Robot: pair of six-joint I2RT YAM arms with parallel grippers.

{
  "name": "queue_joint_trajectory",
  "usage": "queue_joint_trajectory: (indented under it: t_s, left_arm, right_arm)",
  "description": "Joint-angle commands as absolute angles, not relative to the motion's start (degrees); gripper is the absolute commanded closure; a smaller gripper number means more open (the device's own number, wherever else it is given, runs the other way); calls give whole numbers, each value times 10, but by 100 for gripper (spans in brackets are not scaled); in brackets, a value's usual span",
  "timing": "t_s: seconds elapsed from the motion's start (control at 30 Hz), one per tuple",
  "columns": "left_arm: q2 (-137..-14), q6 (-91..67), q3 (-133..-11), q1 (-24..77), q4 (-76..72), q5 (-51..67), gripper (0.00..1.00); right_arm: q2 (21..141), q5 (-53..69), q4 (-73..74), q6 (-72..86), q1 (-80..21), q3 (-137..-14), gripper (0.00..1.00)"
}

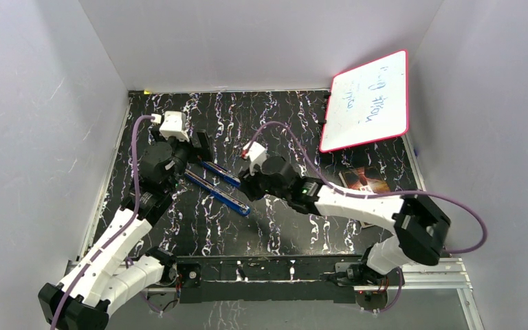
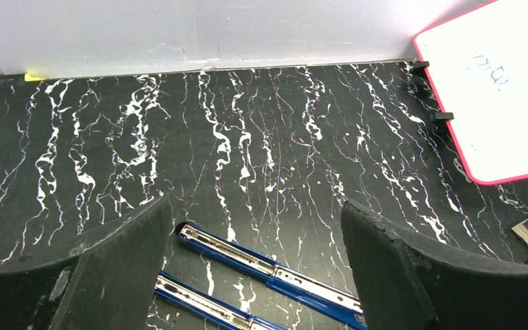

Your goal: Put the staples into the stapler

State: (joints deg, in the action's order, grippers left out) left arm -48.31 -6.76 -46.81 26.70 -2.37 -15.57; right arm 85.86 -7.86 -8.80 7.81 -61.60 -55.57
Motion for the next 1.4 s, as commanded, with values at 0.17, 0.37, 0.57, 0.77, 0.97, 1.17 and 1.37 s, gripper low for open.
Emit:
queue_joint_trajectory:
  t_s: [0.17, 0.37, 0.57, 0.77, 0.97, 1.17, 1.37]
  left_arm:
    - [-499, -85, -462, 264, -47, -140, 8]
    - [-508, -87, -460, 264, -49, -135, 8]
    - [-524, -93, -462, 264, -52, -126, 8]
    - [-539, -98, -462, 264, -56, -119, 8]
    - [-556, -100, -469, 264, -56, -112, 8]
    - [-563, -105, -468, 264, -60, -103, 8]
    - [-565, -107, -463, 264, -61, -100, 8]
  right_arm:
    - [729, -211, -11, 159, -509, -472, 41]
    - [676, -294, 38, 228, -439, -442, 34]
    - [632, -370, 104, 329, -352, -414, 25]
    - [603, -455, 212, 461, -270, -414, 16]
    - [619, -479, 295, 591, -200, -419, 10]
    - [657, -465, 350, 665, -151, -427, 4]
    - [671, -428, 318, 654, -111, -413, 2]
